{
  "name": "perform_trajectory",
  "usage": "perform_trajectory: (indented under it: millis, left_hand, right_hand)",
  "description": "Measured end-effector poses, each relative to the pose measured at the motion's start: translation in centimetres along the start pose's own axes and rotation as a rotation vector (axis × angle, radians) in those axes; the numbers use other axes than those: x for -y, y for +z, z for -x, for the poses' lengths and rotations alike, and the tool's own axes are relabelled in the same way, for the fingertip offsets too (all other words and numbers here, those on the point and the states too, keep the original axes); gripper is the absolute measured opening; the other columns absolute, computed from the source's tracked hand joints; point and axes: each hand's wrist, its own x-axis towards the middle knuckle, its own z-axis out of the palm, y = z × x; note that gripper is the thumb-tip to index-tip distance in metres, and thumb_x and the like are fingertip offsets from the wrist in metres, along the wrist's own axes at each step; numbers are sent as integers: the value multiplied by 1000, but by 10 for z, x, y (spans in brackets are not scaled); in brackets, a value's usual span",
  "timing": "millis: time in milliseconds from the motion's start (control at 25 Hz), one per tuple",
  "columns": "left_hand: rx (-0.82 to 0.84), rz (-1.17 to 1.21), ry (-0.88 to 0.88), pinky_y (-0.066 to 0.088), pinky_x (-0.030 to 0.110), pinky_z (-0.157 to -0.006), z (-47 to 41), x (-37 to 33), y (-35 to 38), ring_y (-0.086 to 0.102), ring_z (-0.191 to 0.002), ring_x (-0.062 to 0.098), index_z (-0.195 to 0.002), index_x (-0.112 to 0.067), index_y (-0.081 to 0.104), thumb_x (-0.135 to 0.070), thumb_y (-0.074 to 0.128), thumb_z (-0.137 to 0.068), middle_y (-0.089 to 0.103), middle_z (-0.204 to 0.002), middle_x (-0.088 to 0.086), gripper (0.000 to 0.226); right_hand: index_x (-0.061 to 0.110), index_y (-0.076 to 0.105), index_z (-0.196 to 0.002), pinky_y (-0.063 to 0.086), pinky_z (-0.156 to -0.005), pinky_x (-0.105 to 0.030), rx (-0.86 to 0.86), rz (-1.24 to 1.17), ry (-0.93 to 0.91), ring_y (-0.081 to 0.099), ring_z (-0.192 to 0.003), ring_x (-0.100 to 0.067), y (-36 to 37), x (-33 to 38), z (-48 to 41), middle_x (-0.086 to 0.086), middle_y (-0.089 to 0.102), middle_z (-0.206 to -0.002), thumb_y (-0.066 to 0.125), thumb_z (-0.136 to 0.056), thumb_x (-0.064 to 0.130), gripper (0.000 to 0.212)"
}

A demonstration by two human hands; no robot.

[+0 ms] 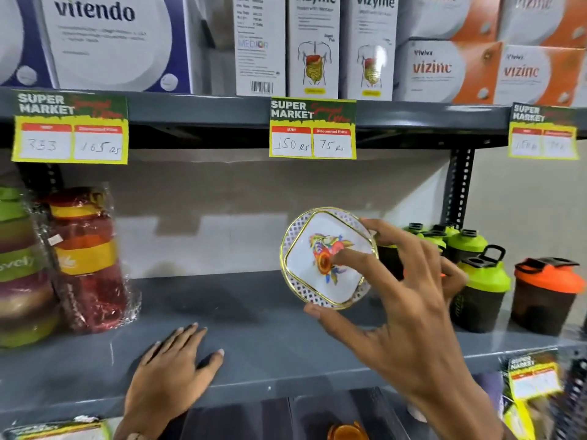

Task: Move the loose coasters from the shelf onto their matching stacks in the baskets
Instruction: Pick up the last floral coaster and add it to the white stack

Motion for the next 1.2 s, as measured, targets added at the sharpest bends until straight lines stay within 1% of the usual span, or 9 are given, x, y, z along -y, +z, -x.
perform_trajectory:
  millis: [120,240,440,600,680,800,920,1080,1200]
  left_hand:
    - [53,-8,-6,11,33,-121,-1,-3,-3,14,-148,4,-151,-37,28,-74,24,-81,21,-161,-18,79]
    - [71,-19,11,10,33,-121,0,-5,-7,13,-149,4,-151,-36,27,-70,30,-88,20,-161,-18,72]
    - [89,-21,5,10,35,-122,1,-4,-6,12,-149,6,-152,-35,26,-69,29,-89,18,-162,-17,72]
    - [120,-16,3,9,35,-122,-1,-3,-6,10,-149,6,-152,-35,24,-69,28,-89,16,-162,-17,72]
    - [127,-19,-1,8,34,-122,-2,-3,-7,11,-149,6,-152,-35,25,-68,29,-89,16,-162,-16,71]
    - [99,-18,-5,11,35,-121,-1,-5,-9,16,-149,7,-150,-34,30,-72,27,-85,23,-161,-15,76]
    - [113,-32,10,15,37,-120,5,-5,-10,22,-148,11,-149,-30,35,-77,11,-66,28,-160,-9,99]
    - [151,-55,1,15,40,-121,1,-2,-8,21,-148,11,-150,-29,33,-74,20,-77,26,-161,-9,87]
    - [132,-63,-4,16,41,-121,-3,-1,-5,21,-148,10,-149,-30,34,-72,26,-82,27,-161,-10,79]
  right_hand:
    - [40,69,-111,37,-92,-60,-52,-35,-40,53,-119,-34,-18,7,3,-9,55,-139,64,-81,72,44]
    - [38,71,-110,39,-88,-67,-66,-46,-45,54,-117,-34,-25,9,2,-10,54,-139,62,-84,73,45]
    - [42,60,-113,38,-89,-65,-51,-36,-58,53,-119,-29,-28,11,2,-7,52,-141,57,-85,76,44]
    - [41,63,-113,38,-90,-65,-44,-52,-60,50,-120,-25,-25,8,4,-4,50,-142,62,-83,73,44]
    - [39,67,-111,37,-93,-59,-12,-53,-50,50,-118,-23,-19,7,7,-5,51,-142,65,-81,72,45]
    - [34,72,-107,30,-93,-45,113,-102,-12,56,-115,-21,-9,8,23,-4,53,-141,66,-77,72,49]
    - [36,69,-109,31,-94,-37,338,-288,-2,55,-118,-15,2,14,59,1,49,-143,64,-78,75,50]
    - [36,66,-114,49,-86,-43,659,-453,-70,55,-110,-13,29,18,114,4,46,-144,69,-80,72,49]
    - [40,62,-117,53,-85,-43,826,-514,-71,59,-109,-14,60,17,153,7,47,-144,68,-81,72,49]
